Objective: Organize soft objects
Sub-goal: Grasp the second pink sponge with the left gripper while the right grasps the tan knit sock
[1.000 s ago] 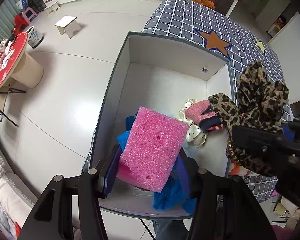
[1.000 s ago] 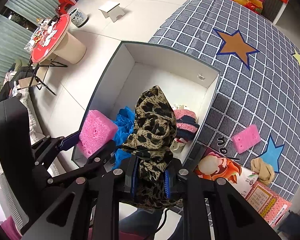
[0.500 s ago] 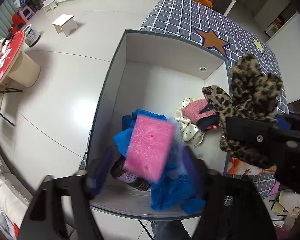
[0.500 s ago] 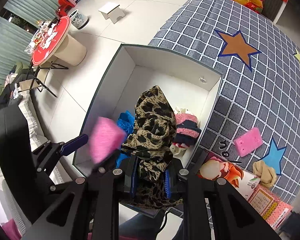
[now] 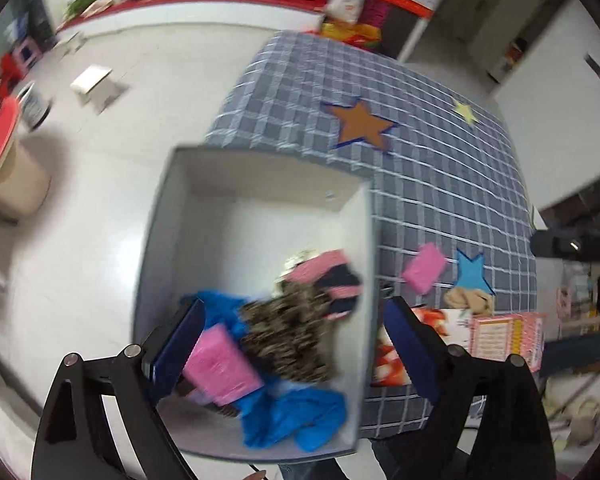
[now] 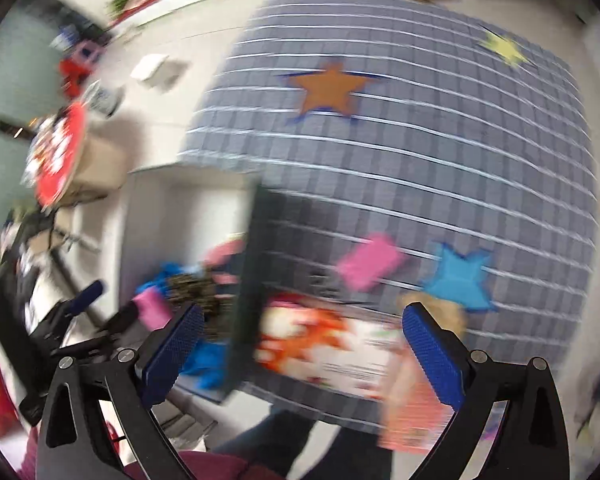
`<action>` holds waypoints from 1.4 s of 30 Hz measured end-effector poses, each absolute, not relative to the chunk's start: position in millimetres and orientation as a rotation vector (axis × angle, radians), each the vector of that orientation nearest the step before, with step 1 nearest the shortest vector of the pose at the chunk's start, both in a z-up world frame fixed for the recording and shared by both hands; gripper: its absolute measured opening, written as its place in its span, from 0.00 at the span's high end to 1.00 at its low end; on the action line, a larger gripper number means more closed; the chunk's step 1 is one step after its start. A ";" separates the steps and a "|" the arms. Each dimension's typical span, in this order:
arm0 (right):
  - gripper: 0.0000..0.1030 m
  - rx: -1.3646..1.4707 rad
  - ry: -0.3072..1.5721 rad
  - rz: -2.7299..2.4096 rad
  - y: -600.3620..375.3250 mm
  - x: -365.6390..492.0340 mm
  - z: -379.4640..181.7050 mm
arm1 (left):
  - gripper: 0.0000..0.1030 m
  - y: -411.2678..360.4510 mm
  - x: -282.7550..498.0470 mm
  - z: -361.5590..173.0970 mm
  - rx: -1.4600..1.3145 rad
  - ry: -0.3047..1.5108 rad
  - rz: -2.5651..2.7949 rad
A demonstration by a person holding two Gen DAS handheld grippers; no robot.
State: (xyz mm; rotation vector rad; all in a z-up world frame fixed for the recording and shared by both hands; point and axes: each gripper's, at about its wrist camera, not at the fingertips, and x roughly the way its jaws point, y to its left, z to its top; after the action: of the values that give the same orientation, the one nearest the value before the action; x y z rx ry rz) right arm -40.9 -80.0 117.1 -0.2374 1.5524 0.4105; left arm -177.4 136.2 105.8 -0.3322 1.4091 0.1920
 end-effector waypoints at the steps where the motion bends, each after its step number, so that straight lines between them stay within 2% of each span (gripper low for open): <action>1: 0.03 -0.235 1.579 0.361 -97.3 -30.3 113.7 | 0.10 121.9 -166.6 105.8 -0.296 1.416 0.161; 7: 0.03 -0.132 1.802 0.181 -178.4 9.2 57.3 | 0.10 54.8 -128.7 89.7 -0.113 1.488 0.040; 14: 0.03 0.023 2.047 0.173 -204.6 30.2 -20.2 | 0.10 6.7 -100.4 59.0 -0.017 1.578 -0.006; 22: 0.03 -0.201 2.297 0.285 -187.1 24.5 -93.2 | 0.10 -5.8 -72.9 24.5 0.032 1.649 0.029; 23: 0.05 -0.209 2.312 0.289 -187.5 23.4 -97.5 | 0.10 -6.7 -69.9 20.0 0.034 1.657 0.028; 24: 0.15 -0.211 2.325 0.291 -188.6 22.2 -101.1 | 0.10 -8.8 -66.1 14.8 0.039 1.665 0.027; 25: 0.34 -0.201 2.339 0.293 -191.6 21.1 -104.0 | 0.10 -11.9 -62.4 9.7 0.044 1.672 0.019; 26: 0.44 -0.194 2.342 0.293 -195.2 21.1 -105.2 | 0.10 -15.3 -60.5 5.7 0.047 1.680 0.009; 27: 0.64 -0.180 2.342 0.295 -200.3 21.9 -104.9 | 0.10 -20.6 -56.5 -2.2 0.055 1.695 -0.009; 28: 0.67 -0.161 2.335 0.300 -207.6 24.3 -102.9 | 0.10 -26.3 -53.3 -10.2 0.067 1.709 -0.028; 32: 0.67 0.024 2.225 0.307 -249.5 39.6 -79.6 | 0.10 -49.1 -45.6 -41.2 0.116 1.759 -0.083; 37: 0.67 -0.116 1.982 0.180 -308.7 47.4 -40.9 | 0.10 -72.7 -44.3 -77.6 0.170 1.810 -0.134; 42: 0.67 -0.073 1.899 0.145 -344.2 36.4 -42.0 | 0.10 -82.5 -48.8 -106.0 0.200 1.857 -0.146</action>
State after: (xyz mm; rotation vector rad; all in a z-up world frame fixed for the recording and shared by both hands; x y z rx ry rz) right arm 36.4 -344.2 -42.0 -0.0735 1.8994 0.1450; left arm -48.8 -82.5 -106.0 0.1997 1.8574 -0.1458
